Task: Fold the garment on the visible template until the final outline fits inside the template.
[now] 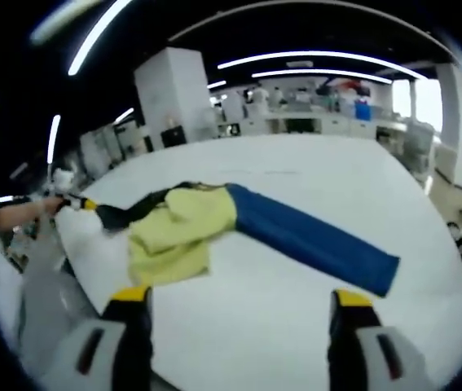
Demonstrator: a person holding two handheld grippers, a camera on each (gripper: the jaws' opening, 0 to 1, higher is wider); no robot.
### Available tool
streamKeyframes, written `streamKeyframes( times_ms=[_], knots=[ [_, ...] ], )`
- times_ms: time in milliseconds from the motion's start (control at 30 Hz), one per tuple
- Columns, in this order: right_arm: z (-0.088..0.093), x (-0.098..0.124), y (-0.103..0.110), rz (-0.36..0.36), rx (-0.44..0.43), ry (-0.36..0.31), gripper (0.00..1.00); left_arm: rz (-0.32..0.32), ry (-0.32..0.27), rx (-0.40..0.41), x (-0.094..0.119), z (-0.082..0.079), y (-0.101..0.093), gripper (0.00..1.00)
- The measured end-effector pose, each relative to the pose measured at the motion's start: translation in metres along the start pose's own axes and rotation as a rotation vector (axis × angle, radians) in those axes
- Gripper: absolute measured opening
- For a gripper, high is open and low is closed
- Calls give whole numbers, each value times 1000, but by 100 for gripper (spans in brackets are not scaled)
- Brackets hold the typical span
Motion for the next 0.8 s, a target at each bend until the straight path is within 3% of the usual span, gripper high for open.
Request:
streamKeyframes(
  times_ms=[300,333,433,667,800],
  knots=[
    [-3,-7,-2,2,-12,14,90,-8,111,28,-26,-6,28,0],
    [-3,-8,-3,3,-11,16,90,-9,127,32,-32,-7,42,0],
    [-2,-10,-7,7,-13,25,90,-17,148,37,-41,-11,57,0],
    [6,-17,-11,10,-31,51,89,-60,247,45,-57,-12,73,0],
    [7,-16,-11,13,-53,48,90,-92,303,53,-75,-14,99,0]
  ],
)
Point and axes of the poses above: the point that each gripper's makers call its tool centre point, and the gripper's own axes: x roughly backward along the fingers, y roughly to its left, z roughly out of its underside, the point moved 10 cm from there along x, roughly backward along the fingers, and after that the axes turned 4 degrees about -z, right-handed, at the moved point
